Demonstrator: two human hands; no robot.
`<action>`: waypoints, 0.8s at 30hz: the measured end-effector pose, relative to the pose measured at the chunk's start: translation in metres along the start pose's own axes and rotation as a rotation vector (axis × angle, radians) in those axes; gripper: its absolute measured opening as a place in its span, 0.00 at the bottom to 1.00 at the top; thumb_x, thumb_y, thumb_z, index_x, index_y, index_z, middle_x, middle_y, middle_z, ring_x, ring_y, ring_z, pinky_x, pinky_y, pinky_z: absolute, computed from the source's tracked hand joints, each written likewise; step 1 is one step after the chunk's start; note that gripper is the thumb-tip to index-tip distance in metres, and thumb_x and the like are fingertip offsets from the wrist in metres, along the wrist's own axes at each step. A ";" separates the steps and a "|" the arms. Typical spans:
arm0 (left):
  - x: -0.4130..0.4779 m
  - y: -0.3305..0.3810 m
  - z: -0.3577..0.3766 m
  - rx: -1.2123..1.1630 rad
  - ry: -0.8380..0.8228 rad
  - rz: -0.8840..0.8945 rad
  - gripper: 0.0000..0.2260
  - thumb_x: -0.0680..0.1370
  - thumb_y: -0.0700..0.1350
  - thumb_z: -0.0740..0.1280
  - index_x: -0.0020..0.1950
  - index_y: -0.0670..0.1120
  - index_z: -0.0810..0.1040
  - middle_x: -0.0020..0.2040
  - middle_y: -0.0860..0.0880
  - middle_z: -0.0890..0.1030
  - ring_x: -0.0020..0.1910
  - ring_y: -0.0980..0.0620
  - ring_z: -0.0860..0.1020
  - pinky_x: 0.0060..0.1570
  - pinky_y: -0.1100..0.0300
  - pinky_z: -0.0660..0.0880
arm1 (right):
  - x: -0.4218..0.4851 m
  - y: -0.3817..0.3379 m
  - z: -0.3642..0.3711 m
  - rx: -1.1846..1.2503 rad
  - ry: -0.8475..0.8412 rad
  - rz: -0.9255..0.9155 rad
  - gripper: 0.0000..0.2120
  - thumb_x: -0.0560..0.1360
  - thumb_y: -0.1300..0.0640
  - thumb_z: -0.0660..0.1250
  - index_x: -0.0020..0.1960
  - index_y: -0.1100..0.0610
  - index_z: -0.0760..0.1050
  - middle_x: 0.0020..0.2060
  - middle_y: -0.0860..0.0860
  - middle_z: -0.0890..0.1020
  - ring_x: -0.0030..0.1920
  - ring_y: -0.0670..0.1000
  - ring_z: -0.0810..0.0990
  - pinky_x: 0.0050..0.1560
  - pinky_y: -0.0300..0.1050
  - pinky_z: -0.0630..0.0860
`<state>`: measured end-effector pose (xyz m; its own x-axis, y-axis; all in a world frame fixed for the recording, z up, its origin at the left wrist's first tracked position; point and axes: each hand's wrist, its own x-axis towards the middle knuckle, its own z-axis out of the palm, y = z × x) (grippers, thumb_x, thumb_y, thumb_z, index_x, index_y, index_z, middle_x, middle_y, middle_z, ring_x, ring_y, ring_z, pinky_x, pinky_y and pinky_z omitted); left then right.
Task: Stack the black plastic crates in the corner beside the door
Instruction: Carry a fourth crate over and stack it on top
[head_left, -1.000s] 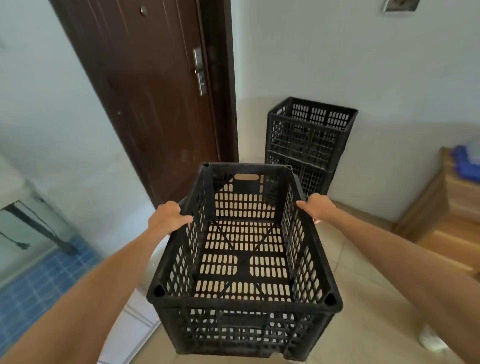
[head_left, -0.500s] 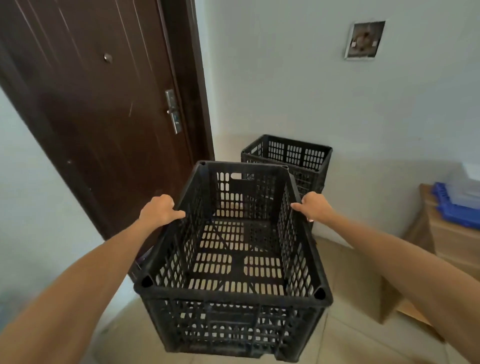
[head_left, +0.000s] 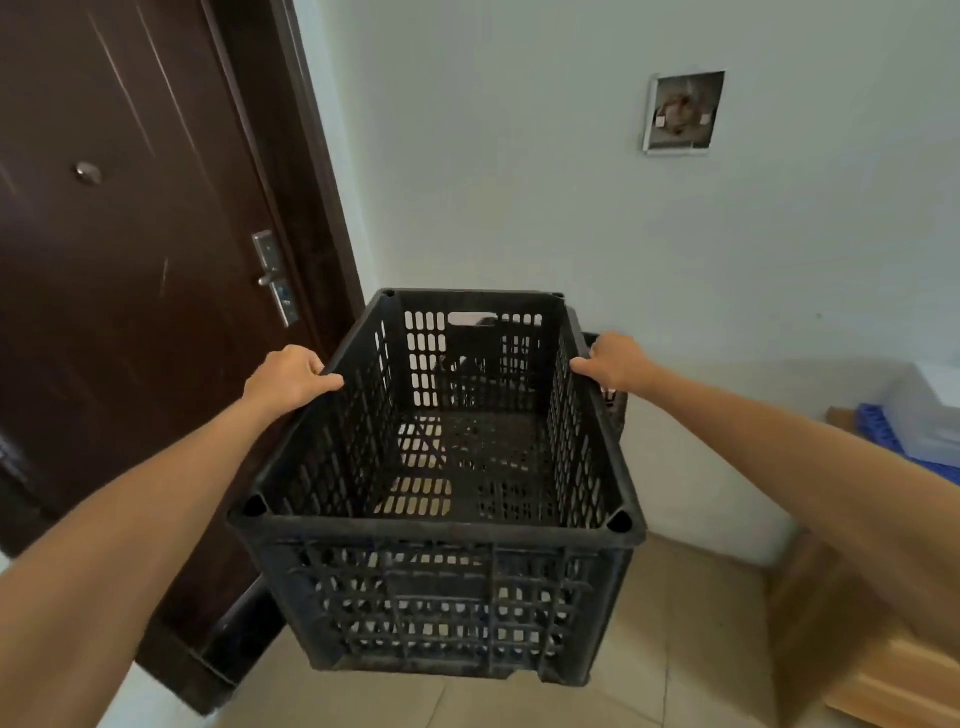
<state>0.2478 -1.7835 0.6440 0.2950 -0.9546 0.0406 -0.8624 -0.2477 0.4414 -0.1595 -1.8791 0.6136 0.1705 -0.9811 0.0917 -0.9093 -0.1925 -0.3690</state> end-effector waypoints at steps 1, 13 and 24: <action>0.018 0.005 0.000 0.017 0.005 0.003 0.13 0.74 0.52 0.71 0.36 0.44 0.81 0.36 0.46 0.82 0.38 0.50 0.79 0.39 0.55 0.73 | 0.015 0.001 -0.003 -0.001 -0.002 0.003 0.23 0.76 0.49 0.65 0.26 0.58 0.68 0.22 0.52 0.70 0.25 0.51 0.69 0.28 0.42 0.67; 0.170 0.103 0.003 0.052 0.165 0.026 0.14 0.73 0.55 0.71 0.40 0.43 0.80 0.36 0.46 0.82 0.39 0.48 0.78 0.45 0.51 0.75 | 0.181 0.044 -0.060 0.067 0.086 -0.008 0.21 0.76 0.51 0.64 0.28 0.59 0.68 0.24 0.53 0.72 0.35 0.55 0.74 0.37 0.43 0.70; 0.242 0.188 0.062 -0.030 0.252 -0.083 0.16 0.74 0.54 0.70 0.38 0.41 0.78 0.32 0.47 0.78 0.38 0.47 0.78 0.46 0.51 0.74 | 0.342 0.122 -0.089 -0.021 -0.009 -0.186 0.23 0.76 0.52 0.64 0.26 0.58 0.65 0.23 0.51 0.70 0.28 0.51 0.69 0.30 0.42 0.66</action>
<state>0.1319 -2.0709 0.6812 0.4609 -0.8588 0.2235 -0.8195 -0.3152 0.4787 -0.2456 -2.2362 0.6824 0.3395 -0.9288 0.1484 -0.8694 -0.3701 -0.3274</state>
